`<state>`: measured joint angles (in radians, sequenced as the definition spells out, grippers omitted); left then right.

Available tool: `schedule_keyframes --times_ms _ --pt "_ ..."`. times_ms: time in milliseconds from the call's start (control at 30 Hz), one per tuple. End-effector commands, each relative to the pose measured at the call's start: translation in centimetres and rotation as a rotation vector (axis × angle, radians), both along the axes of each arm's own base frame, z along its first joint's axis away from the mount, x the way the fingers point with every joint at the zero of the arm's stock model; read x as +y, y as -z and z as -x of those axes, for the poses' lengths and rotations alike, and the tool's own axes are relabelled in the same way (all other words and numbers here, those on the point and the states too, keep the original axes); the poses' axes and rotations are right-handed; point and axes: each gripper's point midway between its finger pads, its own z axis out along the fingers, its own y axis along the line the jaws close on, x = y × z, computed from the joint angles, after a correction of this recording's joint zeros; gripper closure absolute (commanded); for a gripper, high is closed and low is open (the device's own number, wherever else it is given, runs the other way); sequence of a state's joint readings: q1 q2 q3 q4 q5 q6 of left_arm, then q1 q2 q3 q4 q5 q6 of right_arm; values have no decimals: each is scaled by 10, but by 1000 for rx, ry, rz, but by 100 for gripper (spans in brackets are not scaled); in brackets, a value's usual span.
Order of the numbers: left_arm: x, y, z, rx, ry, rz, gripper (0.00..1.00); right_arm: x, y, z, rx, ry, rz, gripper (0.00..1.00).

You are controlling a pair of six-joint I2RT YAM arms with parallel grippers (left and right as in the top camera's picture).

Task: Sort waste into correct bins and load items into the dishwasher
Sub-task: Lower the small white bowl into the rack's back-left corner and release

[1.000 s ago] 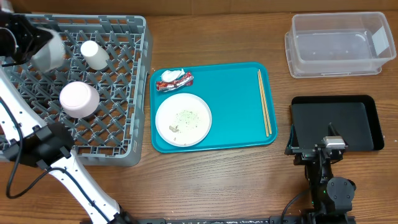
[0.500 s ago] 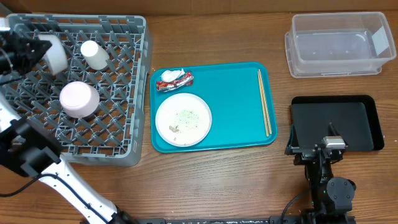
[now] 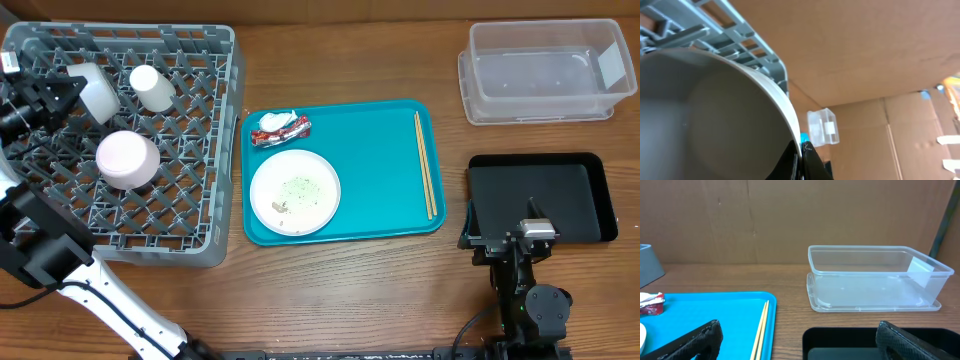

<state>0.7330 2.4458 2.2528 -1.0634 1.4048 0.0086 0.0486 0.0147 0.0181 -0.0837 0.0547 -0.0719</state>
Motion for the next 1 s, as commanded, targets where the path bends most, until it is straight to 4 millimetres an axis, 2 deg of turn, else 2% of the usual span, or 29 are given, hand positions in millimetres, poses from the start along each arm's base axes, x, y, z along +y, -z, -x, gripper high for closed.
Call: schedule_keyframes --times_ms 0,267,533,767,833,900,967 --pt "-9 -32 3 -131 47 34 96 2 1 0 -5 -12 3 0" --pt "-7 -24 2 -96 31 1 96 2 1 0 -5 -12 3 0" --pt "3 7 4 74 -32 -77 96 2 1 0 -5 -12 3 0" --pt "15 8 7 113 -71 -50 95 2 1 0 -5 -12 3 0" --pt "21 7 9 120 -86 -42 92 2 1 0 -5 -12 3 0" --pt "27 9 11 138 -107 -36 83 2 1 0 -5 -12 3 0" --pt "34 10 13 160 -130 -39 81 2 1 0 -5 -12 3 0"
